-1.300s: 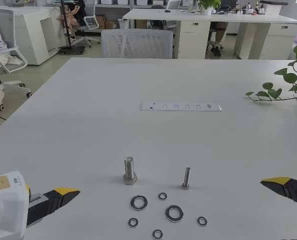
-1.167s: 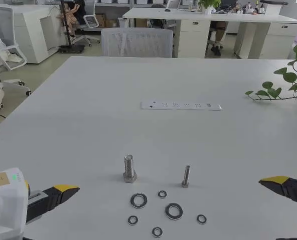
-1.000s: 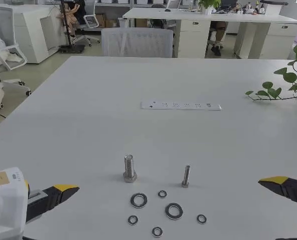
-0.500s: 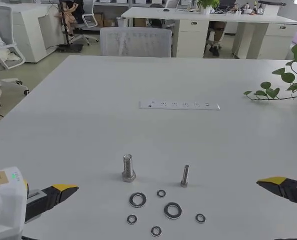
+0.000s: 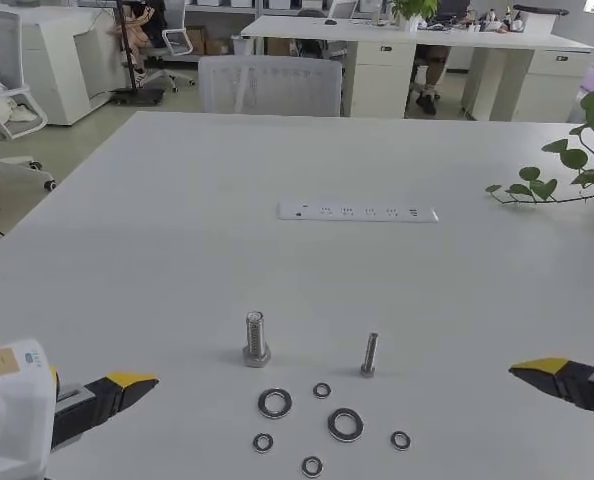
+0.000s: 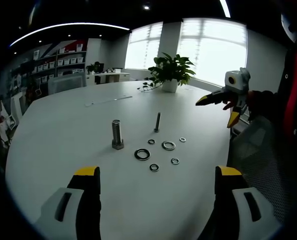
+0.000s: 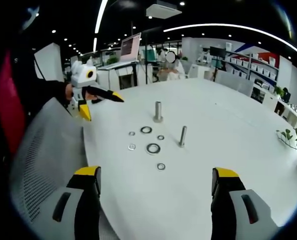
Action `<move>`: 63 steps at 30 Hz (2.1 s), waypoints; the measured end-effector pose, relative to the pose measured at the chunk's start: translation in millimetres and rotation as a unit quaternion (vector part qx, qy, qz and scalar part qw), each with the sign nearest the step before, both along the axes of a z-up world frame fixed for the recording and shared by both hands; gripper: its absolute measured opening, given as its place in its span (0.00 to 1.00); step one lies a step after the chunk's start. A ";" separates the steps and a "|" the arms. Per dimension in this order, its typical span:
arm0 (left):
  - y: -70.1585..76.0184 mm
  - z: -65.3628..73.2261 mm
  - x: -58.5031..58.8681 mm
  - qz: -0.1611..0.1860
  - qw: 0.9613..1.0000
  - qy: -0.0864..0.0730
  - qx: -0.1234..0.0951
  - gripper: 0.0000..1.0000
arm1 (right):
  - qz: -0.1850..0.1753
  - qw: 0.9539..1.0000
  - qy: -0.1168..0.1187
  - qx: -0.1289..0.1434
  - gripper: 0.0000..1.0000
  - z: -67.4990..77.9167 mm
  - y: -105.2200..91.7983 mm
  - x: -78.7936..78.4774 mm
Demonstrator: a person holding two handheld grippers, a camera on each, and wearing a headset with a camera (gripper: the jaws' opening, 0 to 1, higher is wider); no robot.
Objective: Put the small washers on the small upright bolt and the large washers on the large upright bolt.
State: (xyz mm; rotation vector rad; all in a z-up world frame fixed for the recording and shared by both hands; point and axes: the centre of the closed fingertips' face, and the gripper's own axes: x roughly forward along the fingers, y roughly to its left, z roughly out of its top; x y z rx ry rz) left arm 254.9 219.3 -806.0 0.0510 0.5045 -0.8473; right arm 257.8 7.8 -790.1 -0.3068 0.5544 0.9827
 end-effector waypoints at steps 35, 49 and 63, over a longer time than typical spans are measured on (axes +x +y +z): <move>-2.4 1.2 0.5 -0.004 1.000 -0.002 0.000 0.94 | 0.020 1.000 -0.004 -0.023 0.84 -2.1 11.1 7.9; -3.4 1.1 -0.4 -0.005 1.000 -0.002 0.002 0.93 | 0.056 0.995 0.010 -0.081 0.73 -8.8 17.1 18.4; -6.1 -0.1 -3.3 -0.014 1.000 0.001 0.006 0.93 | 0.106 0.984 0.024 -0.142 0.63 -19.8 24.2 25.1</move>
